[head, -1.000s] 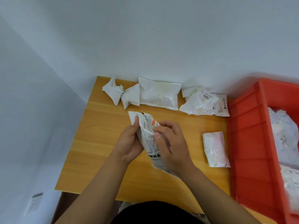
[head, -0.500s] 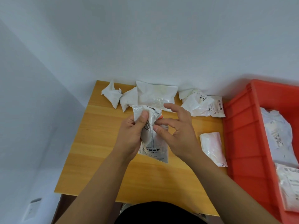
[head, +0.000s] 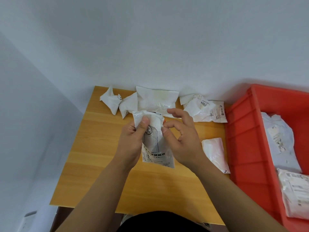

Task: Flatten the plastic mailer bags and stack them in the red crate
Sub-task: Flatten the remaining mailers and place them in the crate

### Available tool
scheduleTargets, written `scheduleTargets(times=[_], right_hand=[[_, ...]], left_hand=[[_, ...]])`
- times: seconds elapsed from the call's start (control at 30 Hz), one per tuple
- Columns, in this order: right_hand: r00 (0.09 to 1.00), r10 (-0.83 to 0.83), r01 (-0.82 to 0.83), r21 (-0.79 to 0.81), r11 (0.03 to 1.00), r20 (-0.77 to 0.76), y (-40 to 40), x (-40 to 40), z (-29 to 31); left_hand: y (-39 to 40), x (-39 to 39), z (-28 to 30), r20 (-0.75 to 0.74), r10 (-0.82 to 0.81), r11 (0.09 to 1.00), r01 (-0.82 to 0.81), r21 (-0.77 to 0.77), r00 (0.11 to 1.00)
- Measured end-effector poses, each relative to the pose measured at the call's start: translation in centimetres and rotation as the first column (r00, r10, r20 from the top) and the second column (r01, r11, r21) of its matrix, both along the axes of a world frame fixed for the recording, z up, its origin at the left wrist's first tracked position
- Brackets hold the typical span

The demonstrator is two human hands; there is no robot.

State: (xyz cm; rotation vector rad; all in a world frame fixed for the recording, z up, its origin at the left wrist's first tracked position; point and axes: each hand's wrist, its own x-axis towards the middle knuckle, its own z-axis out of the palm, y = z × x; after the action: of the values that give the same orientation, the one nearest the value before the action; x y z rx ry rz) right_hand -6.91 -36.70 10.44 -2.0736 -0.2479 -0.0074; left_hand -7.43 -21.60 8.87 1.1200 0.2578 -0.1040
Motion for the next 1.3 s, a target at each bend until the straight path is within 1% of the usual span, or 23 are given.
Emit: scheduleTargets(times=[0.1, 0.17, 0.23, 0.3, 0.37, 0.43, 0.5, 0.57, 0.63, 0.7, 0.77, 0.8, 0.87, 0.93, 0.97, 1.0, 1.03, 1.1, 1.13, 1.17, 1.23, 1.27, 1.3], right_hand=[[0.997, -0.042, 0.045, 0.058, 0.997, -0.061, -0.8, 0.4, 0.6], [0.994, -0.068, 0.076, 0.095, 0.993, -0.087, -1.2, 0.9, 0.7], [0.991, -0.087, 0.101, 0.141, 0.985, -0.101, -1.4, 1.3, 0.8], [0.988, -0.084, 0.108, 0.183, 0.977, -0.13, -1.4, 1.4, 0.7], [0.98, -0.047, 0.086, 0.199, 0.976, -0.195, -1.4, 1.5, 0.4], [0.968, 0.009, 0.032, 0.157, 0.987, -0.251, -1.3, 1.7, 0.1], [0.967, 0.031, -0.004, 0.106, 0.994, -0.251, -1.3, 1.9, -0.1], [0.972, 0.012, 0.011, 0.097, 0.995, -0.234, -1.3, 2.1, -0.2], [0.965, -0.024, 0.059, 0.127, 0.99, -0.26, -1.2, 2.2, -0.4], [0.933, -0.078, 0.164, 0.221, 0.961, -0.351, -1.1, 2.4, -0.7], [0.891, -0.139, 0.296, 0.32, 0.9, -0.433, -1.3, 2.6, -1.2], [0.869, -0.166, 0.354, 0.351, 0.867, -0.467, -1.6, 2.6, -1.5], [0.826, -0.202, 0.433, 0.364, 0.825, -0.526, -2.2, 2.8, -2.4], [0.793, -0.191, 0.454, 0.352, 0.819, -0.578, -2.8, 2.8, -3.4], [0.787, -0.18, 0.429, 0.315, 0.847, -0.59, -3.0, 2.7, -4.0], [0.789, -0.159, 0.369, 0.25, 0.895, -0.594, -3.2, 2.6, -4.3], [0.792, -0.127, 0.274, 0.16, 0.948, -0.597, -3.3, 2.6, -4.7], [0.775, -0.03, 0.073, 0.042, 0.996, -0.631, -3.3, 2.5, -5.1], [0.754, -0.001, 0.026, 0.028, 0.999, -0.657, -3.5, 2.4, -5.6], [0.738, -0.004, 0.031, 0.028, 0.999, -0.674, -3.7, 2.5, -6.4], [0.713, -0.077, 0.153, 0.047, 0.987, -0.697, -4.3, 2.5, -8.6], [0.696, -0.119, 0.224, 0.057, 0.973, -0.708, -4.7, 2.4, -9.9], [0.673, -0.156, 0.292, 0.066, 0.954, -0.723, -5.0, 2.2, -11.2]], left_hand=[[0.7, 0.1, -0.5, -0.012, 0.03, 0.994, -0.028, 0.11, 0.999], [1.2, 0.0, -0.8, -0.018, 0.027, 0.978, -0.023, 0.207, 0.999], [1.4, -0.1, -1.0, -0.026, 0.023, 0.963, -0.015, 0.268, 0.999], [1.4, -0.1, -1.1, -0.04, 0.028, 0.955, -0.015, 0.297, 0.999], [1.4, 0.1, -1.0, -0.067, 0.044, 0.956, -0.022, 0.293, 0.997], [1.6, 0.2, -1.0, -0.086, 0.042, 0.959, -0.016, 0.283, 0.995], [1.8, 0.2, -1.0, -0.088, 0.023, 0.951, 0.006, 0.308, 0.996], [2.2, 0.3, -1.0, -0.076, -0.018, 0.93, 0.045, 0.364, 0.997], [2.7, 0.6, -0.9, -0.092, -0.089, 0.91, 0.119, 0.397, 0.992], [3.6, 0.9, -1.1, -0.166, -0.248, 0.881, 0.294, 0.371, 0.954], [4.5, 0.9, -1.3, -0.246, -0.45, 0.803, 0.509, 0.309, 0.859], [5.0, 0.9, -1.5, -0.271, -0.513, 0.763, 0.577, 0.291, 0.815], [5.7, 0.8, -1.8, -0.3, -0.552, 0.725, 0.626, 0.287, 0.778], [6.1, 1.0, -2.4, -0.315, -0.57, 0.698, 0.65, 0.301, 0.759], [6.2, 1.0, -2.6, -0.325, -0.584, 0.668, 0.668, 0.328, 0.744], [6.2, 1.2, -2.8, -0.336, -0.605, 0.623, 0.692, 0.364, 0.722], [6.1, 1.3, -3.2, -0.353, -0.627, 0.571, 0.718, 0.397, 0.694], [5.9, 1.5, -4.1, -0.402, -0.661, 0.461, 0.766, 0.449, 0.633], [5.9, 1.7, -4.7, -0.436, -0.662, 0.399, 0.779, 0.483, 0.609], [6.0, 1.8, -5.4, -0.482, -0.641, 0.336, 0.783, 0.524, 0.598], [6.5, 2.1, -7.3, -0.584, -0.529, 0.216, 0.763, 0.61, 0.616], [6.8, 2.2, -8.4, -0.618, -0.465, 0.169, 0.749, 0.641, 0.634], [6.9, 2.3, -9.7, -0.637, -0.407, 0.146, 0.735, 0.662, 0.655]])
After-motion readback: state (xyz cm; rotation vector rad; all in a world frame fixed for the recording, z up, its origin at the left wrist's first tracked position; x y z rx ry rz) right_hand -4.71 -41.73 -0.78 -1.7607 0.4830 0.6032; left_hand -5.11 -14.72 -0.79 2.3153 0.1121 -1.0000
